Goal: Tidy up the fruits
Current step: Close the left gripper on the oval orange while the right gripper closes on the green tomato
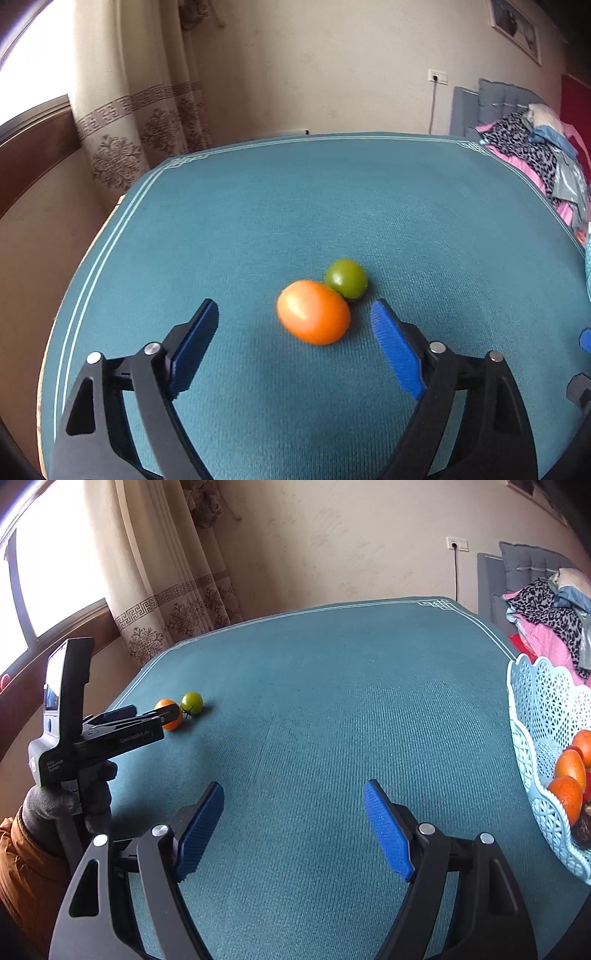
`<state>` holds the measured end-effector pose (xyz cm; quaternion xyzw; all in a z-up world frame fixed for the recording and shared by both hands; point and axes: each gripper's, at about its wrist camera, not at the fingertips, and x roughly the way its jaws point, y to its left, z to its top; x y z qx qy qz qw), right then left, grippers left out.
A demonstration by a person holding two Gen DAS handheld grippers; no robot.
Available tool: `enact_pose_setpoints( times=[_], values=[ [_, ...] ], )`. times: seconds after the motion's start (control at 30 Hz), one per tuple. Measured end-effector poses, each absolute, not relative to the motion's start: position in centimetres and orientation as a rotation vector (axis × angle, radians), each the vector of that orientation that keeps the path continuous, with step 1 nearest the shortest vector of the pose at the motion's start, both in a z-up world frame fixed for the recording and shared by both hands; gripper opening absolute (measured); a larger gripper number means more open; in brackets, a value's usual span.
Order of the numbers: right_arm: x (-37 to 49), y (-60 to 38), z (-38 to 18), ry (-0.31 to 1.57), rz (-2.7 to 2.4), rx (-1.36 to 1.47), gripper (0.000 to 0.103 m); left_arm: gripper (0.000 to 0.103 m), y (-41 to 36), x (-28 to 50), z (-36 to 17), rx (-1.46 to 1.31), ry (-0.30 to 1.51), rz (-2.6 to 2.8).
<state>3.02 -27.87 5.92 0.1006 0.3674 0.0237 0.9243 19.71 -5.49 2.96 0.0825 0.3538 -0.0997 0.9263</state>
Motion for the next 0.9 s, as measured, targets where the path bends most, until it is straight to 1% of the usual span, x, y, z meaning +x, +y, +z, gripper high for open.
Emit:
enact_pose_setpoints(
  times=[0.07,0.13,0.17,0.2,0.43,0.77,0.87,0.9],
  values=[
    [3.4,-27.8,5.9,0.759,0.054,0.205,0.077,0.073,-5.6,20.1,2.8,0.168,0.746,-0.244],
    [3.7,-27.7,5.8,0.765,0.058,0.207,0.077,0.056,-5.8,20.4,2.5,0.16,0.769,-0.27],
    [3.8,-27.7,5.8,0.77,0.06,0.209,0.077,0.052,-5.7,20.6,2.2,0.15,0.786,-0.281],
    [4.0,-27.6,5.7,0.774,0.063,0.209,0.077,0.045,-5.6,20.8,2.0,0.137,0.802,-0.291],
    [6.0,-26.0,5.3,0.8,0.102,0.183,0.077,0.044,-4.7,20.6,2.2,0.097,0.788,-0.313],
    [12.5,-21.5,4.1,0.838,0.23,0.133,0.077,0.044,-1.9,18.8,2.8,0.041,0.739,-0.154],
    [14.4,-19.8,3.8,0.84,0.251,0.107,0.074,0.044,-0.7,18.7,3.1,0.02,0.721,-0.094],
    [15.0,-19.3,3.7,0.841,0.26,0.098,0.07,0.044,-0.4,18.5,3.1,0.013,0.714,-0.074]
  ],
)
